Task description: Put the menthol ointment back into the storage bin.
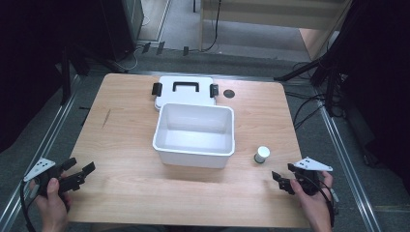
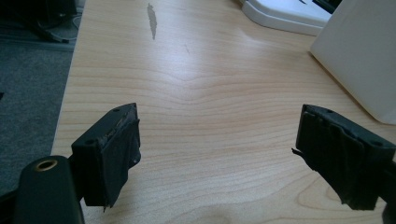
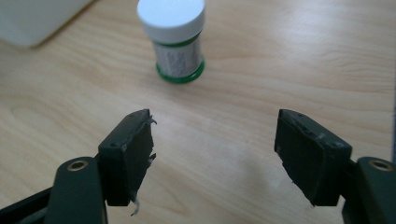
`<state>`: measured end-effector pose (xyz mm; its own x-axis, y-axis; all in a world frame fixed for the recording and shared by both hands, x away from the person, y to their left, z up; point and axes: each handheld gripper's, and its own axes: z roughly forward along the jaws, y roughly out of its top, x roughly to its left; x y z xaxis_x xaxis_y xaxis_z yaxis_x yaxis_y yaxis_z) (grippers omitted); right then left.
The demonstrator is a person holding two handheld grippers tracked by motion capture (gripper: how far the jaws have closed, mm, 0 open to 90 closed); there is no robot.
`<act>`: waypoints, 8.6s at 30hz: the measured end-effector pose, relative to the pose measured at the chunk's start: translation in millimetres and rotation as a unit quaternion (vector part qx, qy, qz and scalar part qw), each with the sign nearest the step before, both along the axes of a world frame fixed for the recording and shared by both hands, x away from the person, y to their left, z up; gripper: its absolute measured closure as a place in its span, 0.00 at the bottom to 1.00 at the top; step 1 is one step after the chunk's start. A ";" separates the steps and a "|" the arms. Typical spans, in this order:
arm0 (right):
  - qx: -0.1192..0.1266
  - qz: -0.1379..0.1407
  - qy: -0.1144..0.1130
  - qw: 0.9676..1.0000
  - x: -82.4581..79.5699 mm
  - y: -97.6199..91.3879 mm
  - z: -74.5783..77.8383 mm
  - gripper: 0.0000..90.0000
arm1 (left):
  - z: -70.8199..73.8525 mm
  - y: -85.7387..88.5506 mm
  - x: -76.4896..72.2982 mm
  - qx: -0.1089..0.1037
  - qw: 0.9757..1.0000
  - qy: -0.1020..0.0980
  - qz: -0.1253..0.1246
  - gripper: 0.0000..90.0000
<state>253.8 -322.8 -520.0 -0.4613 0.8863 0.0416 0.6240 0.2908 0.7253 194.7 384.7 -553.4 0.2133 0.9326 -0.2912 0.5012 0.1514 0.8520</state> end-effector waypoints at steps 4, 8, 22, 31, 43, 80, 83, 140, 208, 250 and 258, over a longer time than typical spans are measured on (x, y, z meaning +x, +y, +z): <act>-0.033 0.029 0.040 0.998 3.9 8.8 1.5 0.28 | -0.3 -1.3 0.7 0.006 1.000 0.000 0.003 0.16; -0.078 0.059 0.091 0.991 11.5 20.4 8.0 0.25 | -0.5 -2.2 1.7 0.014 1.000 0.003 0.005 0.16; -0.154 0.086 0.229 0.957 41.0 41.8 25.5 0.20 | -0.8 -2.9 2.7 0.014 1.000 0.000 0.012 0.16; -0.179 0.106 0.270 0.940 56.7 61.1 28.0 0.17 | -0.8 -2.7 2.9 0.013 1.000 0.001 0.013 0.16; -0.192 0.073 0.268 0.941 84.9 76.1 40.4 0.23 | -0.9 -2.6 4.0 0.012 1.000 0.007 0.011 0.16; -0.184 0.075 0.287 0.937 123.2 92.1 46.4 0.57 | -1.1 -2.4 5.2 0.010 1.000 0.006 0.008 0.16; -0.183 0.085 0.283 0.938 122.9 93.2 52.8 0.57 | -1.1 -2.5 5.2 0.011 1.000 0.006 0.008 0.16; -0.208 0.186 0.253 0.926 133.0 179.7 196.9 0.57 | -0.9 -3.4 6.5 0.012 1.000 0.007 0.007 0.16; -0.241 0.272 0.252 0.897 141.2 253.5 119.0 0.57 | -1.1 -2.4 6.6 0.006 1.000 0.007 0.007 0.16; -0.252 0.301 0.259 0.883 143.3 263.3 59.2 0.57 | -1.1 -2.6 6.8 0.007 1.000 0.009 0.005 0.16; -0.266 0.300 0.265 0.877 143.4 265.2 56.9 0.57 | -1.1 -2.6 6.8 0.007 1.000 0.009 0.005 0.16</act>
<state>397.2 -57.6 -463.1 -0.8924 0.4491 0.0451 0.4508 0.8917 0.0413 201.5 382.1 -554.5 0.1991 0.9383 -0.2828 0.5153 0.1452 0.8446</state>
